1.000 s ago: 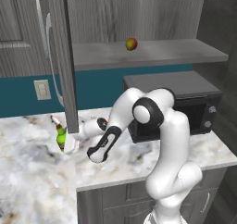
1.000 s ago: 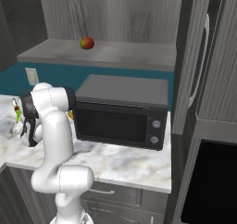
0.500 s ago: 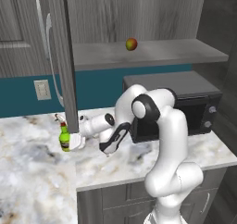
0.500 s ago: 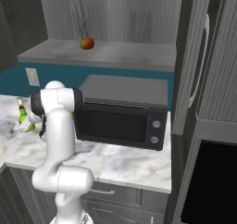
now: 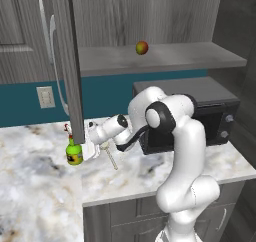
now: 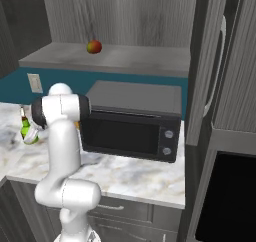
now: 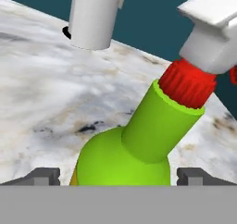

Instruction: Pick the spray and dish brush from the cabinet and place them on the counter.

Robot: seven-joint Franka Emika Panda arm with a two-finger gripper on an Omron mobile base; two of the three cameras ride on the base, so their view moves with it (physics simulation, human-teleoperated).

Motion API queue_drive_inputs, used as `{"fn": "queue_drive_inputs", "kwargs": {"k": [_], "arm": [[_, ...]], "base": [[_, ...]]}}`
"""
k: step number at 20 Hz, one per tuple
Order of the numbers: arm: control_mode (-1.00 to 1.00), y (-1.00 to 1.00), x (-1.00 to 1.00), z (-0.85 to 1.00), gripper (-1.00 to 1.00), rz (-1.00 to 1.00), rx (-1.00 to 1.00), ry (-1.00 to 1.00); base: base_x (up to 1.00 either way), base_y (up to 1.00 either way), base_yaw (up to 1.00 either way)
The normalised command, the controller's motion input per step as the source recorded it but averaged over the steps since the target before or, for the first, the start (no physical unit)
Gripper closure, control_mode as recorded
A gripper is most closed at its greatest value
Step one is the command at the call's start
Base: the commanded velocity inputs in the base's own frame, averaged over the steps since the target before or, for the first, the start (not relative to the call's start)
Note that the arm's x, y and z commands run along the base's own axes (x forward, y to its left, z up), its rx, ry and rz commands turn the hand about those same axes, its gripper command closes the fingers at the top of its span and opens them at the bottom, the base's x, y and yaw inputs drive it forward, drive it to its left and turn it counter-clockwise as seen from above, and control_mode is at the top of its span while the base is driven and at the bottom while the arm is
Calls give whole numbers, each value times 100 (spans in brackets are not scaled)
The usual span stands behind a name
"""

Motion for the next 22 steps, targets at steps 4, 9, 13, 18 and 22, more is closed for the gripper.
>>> {"fn": "queue_drive_inputs", "kwargs": {"k": [4,9,13,18,22], "arm": [[-100,-33,-8,24,-100,0,-3,2],[-100,-26,-7,12,-100,-1,-2,0],[-100,-13,-16,0,-100,-4,-4,1],[-100,-11,-22,4,-100,-7,-5,3],[-100,-34,-23,10,-100,-6,-1,7]], "base": [[0,0,0],[0,0,0],[0,0,0],[0,0,0],[0,0,0]]}}
